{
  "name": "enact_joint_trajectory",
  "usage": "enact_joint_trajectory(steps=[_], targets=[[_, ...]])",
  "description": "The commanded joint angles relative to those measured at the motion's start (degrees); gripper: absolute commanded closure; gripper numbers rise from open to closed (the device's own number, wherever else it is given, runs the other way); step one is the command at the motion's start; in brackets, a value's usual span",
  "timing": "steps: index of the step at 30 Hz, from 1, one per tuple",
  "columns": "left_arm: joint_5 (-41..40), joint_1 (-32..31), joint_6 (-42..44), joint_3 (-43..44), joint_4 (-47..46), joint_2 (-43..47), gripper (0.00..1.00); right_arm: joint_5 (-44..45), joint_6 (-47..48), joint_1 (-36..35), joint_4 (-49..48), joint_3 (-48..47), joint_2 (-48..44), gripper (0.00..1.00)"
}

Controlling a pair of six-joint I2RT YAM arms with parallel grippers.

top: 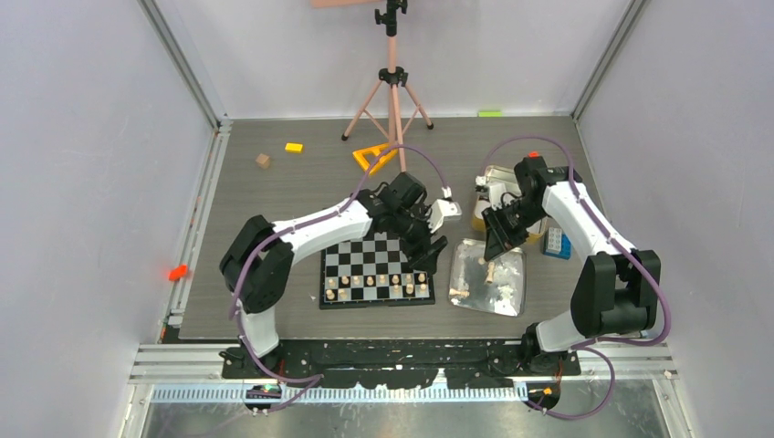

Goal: Set up the chess pieces on the board
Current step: Pick up the chess piece from the storage box, then place the chess piece on the chessboard.

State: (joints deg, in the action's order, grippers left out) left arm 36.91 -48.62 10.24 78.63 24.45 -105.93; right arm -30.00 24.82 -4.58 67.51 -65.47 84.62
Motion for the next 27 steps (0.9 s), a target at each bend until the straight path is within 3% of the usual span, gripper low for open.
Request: enact_joint_trajectory(steps=[1,9,27], targets=[[-7.94,0.63,9.73,1.56,12.35,6.53,0.28,-0.81,0.89,-1.93,-0.8,-4.13,-2.16,0.99],[-14.08,9.9,12.09,-0.71,21.89,13.82,0.28,7.52,0.92,-14.03,-0.52,-11.0,1.64,0.99],[-13.76,40.61,10.44,-8.17,24.18,25.16,0.25,15.21,2.01,-39.5,7.2,-41.7,24.33,0.98]])
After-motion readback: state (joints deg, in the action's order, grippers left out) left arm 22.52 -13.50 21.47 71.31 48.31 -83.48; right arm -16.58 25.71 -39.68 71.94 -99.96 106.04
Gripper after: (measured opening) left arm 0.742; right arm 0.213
